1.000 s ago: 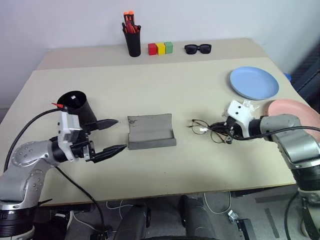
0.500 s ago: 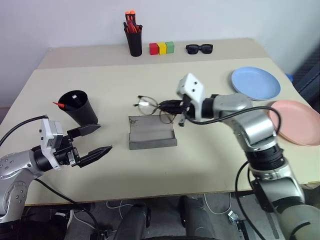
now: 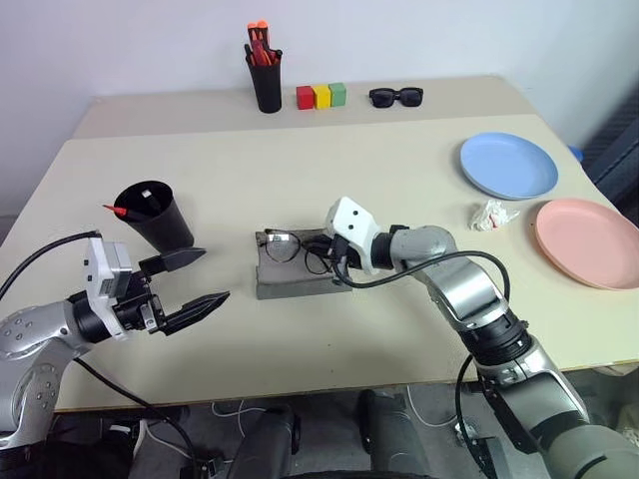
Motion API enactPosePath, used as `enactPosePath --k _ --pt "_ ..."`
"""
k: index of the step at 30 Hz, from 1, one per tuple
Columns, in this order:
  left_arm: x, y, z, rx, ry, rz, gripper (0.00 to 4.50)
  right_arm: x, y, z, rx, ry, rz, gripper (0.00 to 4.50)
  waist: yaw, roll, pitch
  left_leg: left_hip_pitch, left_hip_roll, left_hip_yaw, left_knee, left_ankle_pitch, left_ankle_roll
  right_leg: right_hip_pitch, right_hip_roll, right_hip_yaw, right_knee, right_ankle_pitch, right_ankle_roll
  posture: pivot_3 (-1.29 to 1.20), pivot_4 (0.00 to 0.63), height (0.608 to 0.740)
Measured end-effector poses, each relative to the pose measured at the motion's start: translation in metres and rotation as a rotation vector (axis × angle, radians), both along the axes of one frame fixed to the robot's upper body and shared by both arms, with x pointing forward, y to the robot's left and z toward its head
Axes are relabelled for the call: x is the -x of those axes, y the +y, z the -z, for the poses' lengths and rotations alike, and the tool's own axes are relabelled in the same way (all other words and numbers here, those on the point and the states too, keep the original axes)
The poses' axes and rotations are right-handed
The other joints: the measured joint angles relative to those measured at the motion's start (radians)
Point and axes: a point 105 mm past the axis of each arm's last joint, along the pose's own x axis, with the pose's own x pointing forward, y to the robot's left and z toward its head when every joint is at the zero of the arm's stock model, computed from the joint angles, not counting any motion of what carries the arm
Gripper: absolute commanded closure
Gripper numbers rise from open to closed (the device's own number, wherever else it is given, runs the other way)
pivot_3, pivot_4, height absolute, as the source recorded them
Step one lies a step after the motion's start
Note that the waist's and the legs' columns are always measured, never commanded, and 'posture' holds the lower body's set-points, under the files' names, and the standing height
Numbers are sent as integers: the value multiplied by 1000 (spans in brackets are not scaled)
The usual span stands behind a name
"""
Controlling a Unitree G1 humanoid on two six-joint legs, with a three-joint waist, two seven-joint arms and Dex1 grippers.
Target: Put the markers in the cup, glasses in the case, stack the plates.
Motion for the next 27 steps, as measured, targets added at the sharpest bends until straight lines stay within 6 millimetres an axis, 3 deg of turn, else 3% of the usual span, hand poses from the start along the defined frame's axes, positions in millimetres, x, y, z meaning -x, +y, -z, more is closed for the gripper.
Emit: enactPosePath --k 8,11,16,19,22,24,26,27 --pt "-5 -7 -1 -1 -7 23 0 -1 1 -1 -8 -7 10 30 0 0 0 0 0 0 0 0 0 0 0 0 0 0 0 0 150 740" --pt "-9 -4 -1 0 -10 3 0 -4 3 -16 -129 28 33 30 0 0 0 0 0 0 0 0 0 0 0 0 0 0 0 0 150 740" --pt "-27 -9 -14 34 -64 -29 0 -6 -8 -70 -400 37 28 30 10 0 0 0 0 -2 0 0 0 1 0 0 0 0 0 0 150 740" --pt "-40 -24 -18 77 -80 -27 859 2 -25 -81 -457 48 -11 0 8 -1 0 0 -1 -2 0 0 0 1 0 0 -1 0 0 0 150 740" --pt "-63 -52 -27 104 -123 -37 2367 6 -65 -61 -410 86 45 0 23 -2 -1 0 -1 -1 0 0 0 3 0 -1 -3 1 0 0 150 740" --pt "-79 -62 -29 101 -126 -71 3373 7 -82 -53 -395 100 84 0 18 -1 0 1 -1 0 0 0 0 2 0 0 -2 1 0 0 150 740" --pt "-97 -68 -30 111 -127 -137 4452 8 -86 -55 -393 81 89 0 1 0 -1 2 0 0 0 0 0 2 1 0 -2 1 0 0 150 740" --pt "-107 -69 -30 126 -124 -179 4452 7 -86 -56 -395 72 88 0 -2 0 -1 2 0 0 0 0 0 2 1 0 -1 1 0 0 150 740"
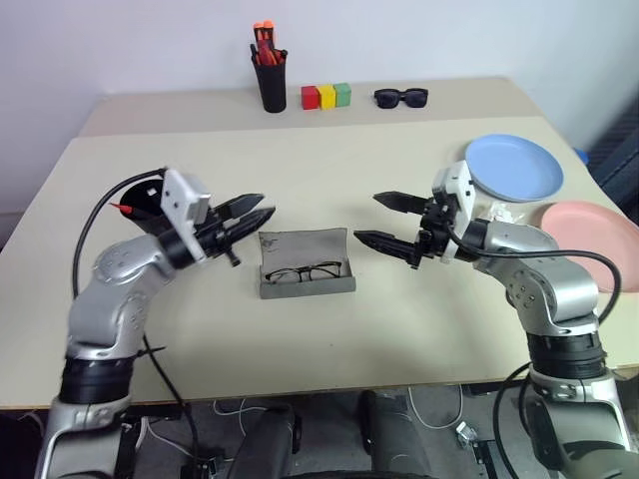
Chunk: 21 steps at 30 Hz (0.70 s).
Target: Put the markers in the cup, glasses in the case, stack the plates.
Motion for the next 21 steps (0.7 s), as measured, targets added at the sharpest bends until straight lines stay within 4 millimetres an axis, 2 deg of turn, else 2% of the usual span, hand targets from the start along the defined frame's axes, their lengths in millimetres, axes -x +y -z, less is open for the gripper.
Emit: enactPosePath --k 2,4,9,12,16,21 --pt "-19 -1 2 26 22 -89 4452 -1 1 -1 -3 -13 9 0 0 0 0 0 0 0 0 0 0 0 0 0 0 0 0 0 150 740" --pt "-34 0 14 -39 57 -159 4452 -1 2 -1 -4 -22 16 0 2 0 0 -1 0 0 0 0 0 0 0 0 0 0 0 0 150 740" --pt "-50 -9 38 -141 159 -184 4452 -2 5 0 -7 -33 27 0 11 -1 0 -2 -1 -1 0 0 0 0 -1 0 -1 0 0 0 150 740" --pt "-49 -17 45 -164 248 -136 4452 -1 5 3 -1 -36 36 0 8 -1 0 -2 -1 -1 0 0 0 -1 -1 0 -1 0 0 0 150 740" --pt "-37 -25 63 -37 549 -36 4452 -1 7 3 2 -41 38 0 0 0 0 -1 -1 -1 0 0 0 -1 -1 0 0 0 0 0 150 740" --pt "-26 -11 64 43 704 -5 4452 -2 8 2 1 -54 41 0 0 0 0 -1 -1 -1 0 0 0 -1 -1 0 1 0 0 0 150 740"
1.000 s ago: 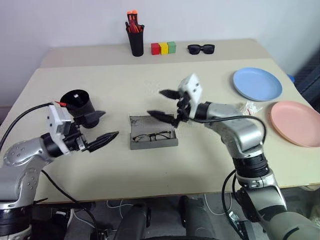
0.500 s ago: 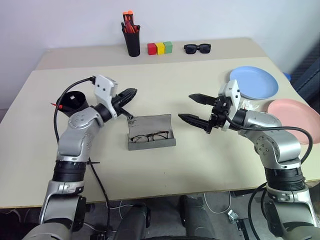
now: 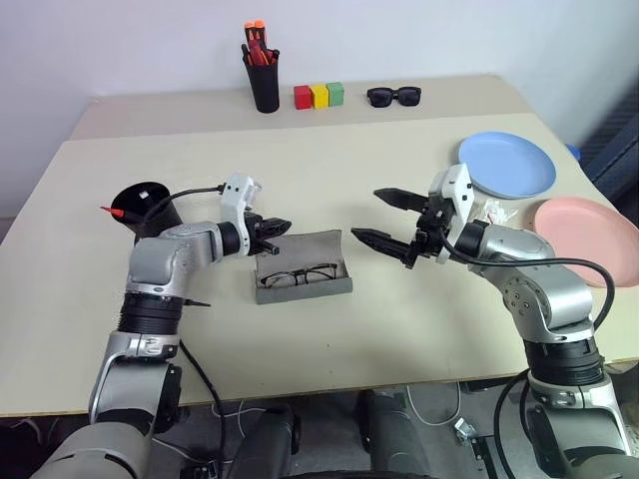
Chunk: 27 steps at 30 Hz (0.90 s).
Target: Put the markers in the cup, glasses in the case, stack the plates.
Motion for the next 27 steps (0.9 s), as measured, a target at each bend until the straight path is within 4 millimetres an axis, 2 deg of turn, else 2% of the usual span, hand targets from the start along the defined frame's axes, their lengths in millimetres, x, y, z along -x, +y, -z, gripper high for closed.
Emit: enactPosePath --k 4,7,10,12,15,18,21,24,27 --pt "12 2 -2 51 74 41 4452 0 2 -1 -1 -7 0 0 3 0 0 0 0 0 0 0 0 0 0 0 0 0 0 0 150 740" --pt "32 5 -4 38 103 122 4452 -1 3 -3 7 -24 -2 0 -2 0 0 0 0 0 0 0 0 -1 0 0 0 0 0 0 150 740" --pt "55 8 11 -17 154 192 4452 -3 0 -3 18 -32 10 0 -1 0 0 0 0 0 -1 0 0 -1 0 1 0 0 0 0 150 740" --pt "65 5 14 -50 131 242 4452 -5 -1 -3 26 -42 17 0 3 0 0 0 0 0 -1 0 -1 -1 0 0 0 0 0 0 150 740" --pt "66 4 15 -92 70 251 4452 -5 0 -4 29 -51 16 0 9 0 0 0 0 0 -1 1 -1 0 -1 0 0 0 0 0 150 740" --pt "49 1 1 -106 -118 191 4452 -6 0 -4 40 -65 24 0 10 0 0 -1 0 0 -1 1 -2 0 -1 0 -1 0 0 0 150 740" --pt "37 -4 -30 -57 -295 159 3709 -12 -3 -4 41 -73 52 0 8 0 0 -1 0 0 0 1 -2 0 -1 0 -1 0 0 0 150 740" --pt "36 -1 -53 1 -392 151 2196 -27 -19 -6 47 -95 145 0 3 0 0 0 0 1 -1 1 -2 -1 -1 0 -1 0 -1 0 150 740" --pt "41 -2 -61 29 -442 193 706 -42 -45 -10 79 -115 259 0 6 0 0 -1 0 1 -1 1 -2 -1 -1 1 -1 0 0 0 150 740"
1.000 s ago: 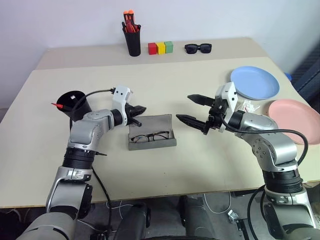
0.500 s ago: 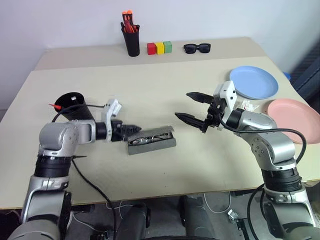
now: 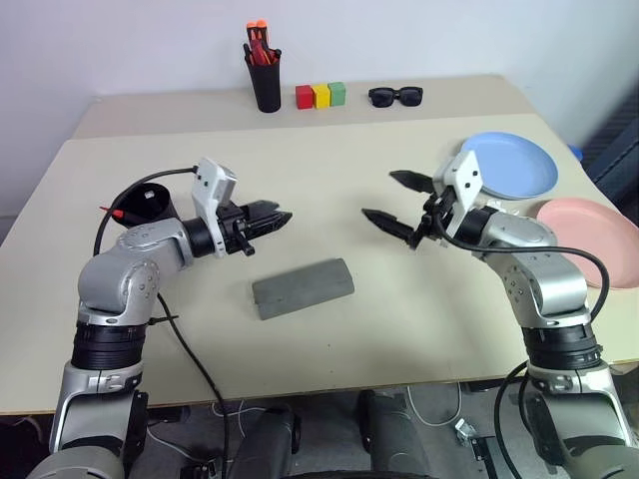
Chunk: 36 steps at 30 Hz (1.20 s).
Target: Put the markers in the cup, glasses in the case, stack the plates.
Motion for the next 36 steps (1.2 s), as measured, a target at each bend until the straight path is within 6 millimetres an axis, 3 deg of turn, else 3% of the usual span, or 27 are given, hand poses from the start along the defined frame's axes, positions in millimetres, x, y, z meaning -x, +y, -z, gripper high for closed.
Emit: enactPosePath --k 1,2,3,6,9,11,15,19,22,26,31,32,36 --pt "4 -1 -3 2 -21 22 200 -6 -15 -2 26 -2 62 0 2 0 0 0 0 0 0 0 0 0 0 0 0 0 0 0 150 740" --pt "6 -2 -5 9 -33 37 53 -11 -28 -3 44 0 110 0 4 0 0 0 0 0 0 0 0 0 -1 0 0 0 0 0 150 740" --pt "8 -3 -7 20 -43 51 53 -16 -41 -3 72 5 167 0 5 0 0 0 0 0 0 0 0 0 -1 0 0 0 0 0 150 740" --pt "15 -4 -17 74 -82 116 53 -29 -109 -1 165 54 442 0 6 0 0 0 -1 0 0 0 0 1 -1 0 0 0 0 0 150 740" --pt "22 -5 -22 110 -104 168 53 -25 -150 4 184 118 603 0 -2 0 0 0 0 1 0 0 1 0 -1 0 -1 0 0 0 150 740" --pt "30 -7 -21 114 -113 207 53 -19 -166 12 178 169 668 0 -8 0 0 0 0 2 0 -1 1 0 0 1 -1 0 0 0 150 740" --pt "40 -4 -19 110 -98 257 53 3 -195 46 185 345 766 0 0 0 0 0 0 2 1 -1 2 1 -1 1 -1 0 0 0 150 740" --pt "43 -2 -20 99 -100 282 53 16 -205 73 194 462 806 0 0 0 0 1 0 3 1 -1 2 2 -1 1 -1 0 0 0 150 740" --pt "44 -1 -20 92 -103 290 53 20 -215 79 203 478 864 0 -2 0 0 1 0 3 1 -1 2 2 -1 1 -1 0 0 0 150 740" --pt "44 1 -21 80 -102 286 0 24 -224 86 198 512 911 1242 -1 0 0 2 0 3 1 -1 2 3 -1 1 -1 0 0 0 150 740" --pt "44 2 -17 81 -91 277 0 26 -229 90 190 529 943 3964 1 0 0 1 0 3 1 -1 2 3 -1 1 -1 0 0 0 150 740" --pt "44 2 -17 81 -92 276 0 26 -231 90 189 524 953 4314 1 0 0 1 0 3 2 -1 2 3 -1 1 -1 0 0 0 150 740" --pt "42 1 -17 88 -97 261 0 14 -242 67 175 411 1023 4461 -1 0 0 2 0 3 2 -1 2 4 0 1 -1 0 0 0 150 740"
